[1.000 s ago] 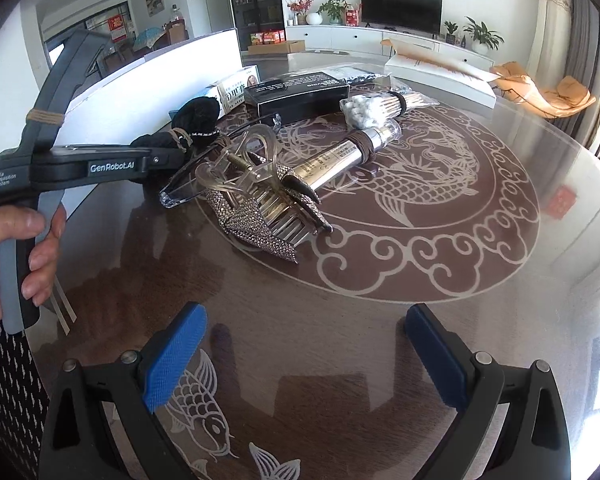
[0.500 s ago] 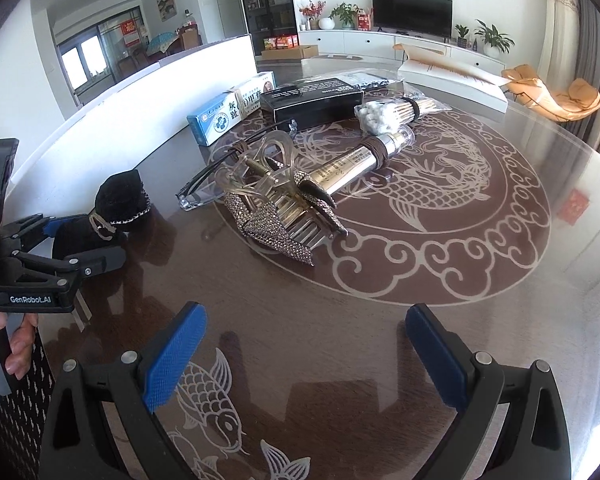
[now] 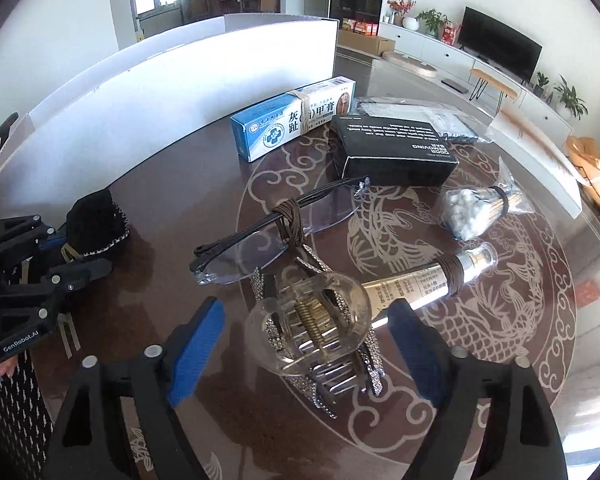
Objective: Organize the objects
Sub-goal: 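Grasp the rhinestone bag with the right gripper while the left gripper grasps a black hat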
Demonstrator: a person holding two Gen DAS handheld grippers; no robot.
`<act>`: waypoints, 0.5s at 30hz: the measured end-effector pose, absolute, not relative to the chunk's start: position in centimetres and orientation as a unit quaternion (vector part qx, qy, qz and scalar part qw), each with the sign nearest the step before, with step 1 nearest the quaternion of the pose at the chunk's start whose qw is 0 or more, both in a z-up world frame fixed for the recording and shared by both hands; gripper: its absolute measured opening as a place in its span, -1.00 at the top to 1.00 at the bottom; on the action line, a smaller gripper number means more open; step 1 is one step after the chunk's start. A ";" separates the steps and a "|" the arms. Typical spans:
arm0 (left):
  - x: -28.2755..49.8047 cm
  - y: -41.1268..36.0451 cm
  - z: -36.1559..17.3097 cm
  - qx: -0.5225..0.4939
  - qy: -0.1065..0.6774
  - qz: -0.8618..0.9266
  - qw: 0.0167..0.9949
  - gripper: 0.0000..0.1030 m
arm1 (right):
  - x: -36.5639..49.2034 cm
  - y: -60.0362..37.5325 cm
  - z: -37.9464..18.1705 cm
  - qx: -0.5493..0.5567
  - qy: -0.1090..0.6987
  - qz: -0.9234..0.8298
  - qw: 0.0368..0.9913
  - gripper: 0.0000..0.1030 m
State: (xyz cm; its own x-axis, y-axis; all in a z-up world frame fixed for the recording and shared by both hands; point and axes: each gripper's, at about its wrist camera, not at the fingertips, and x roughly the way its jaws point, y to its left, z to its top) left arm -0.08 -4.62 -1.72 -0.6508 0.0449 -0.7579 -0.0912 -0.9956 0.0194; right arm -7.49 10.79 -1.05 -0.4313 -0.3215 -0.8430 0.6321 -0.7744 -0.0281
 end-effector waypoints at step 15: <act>2.0 -4.2 -0.1 -0.414 -0.081 0.895 0.144 0.48 | 1.0 21.8 -1.0 0.511 -0.079 -0.833 0.196 -0.01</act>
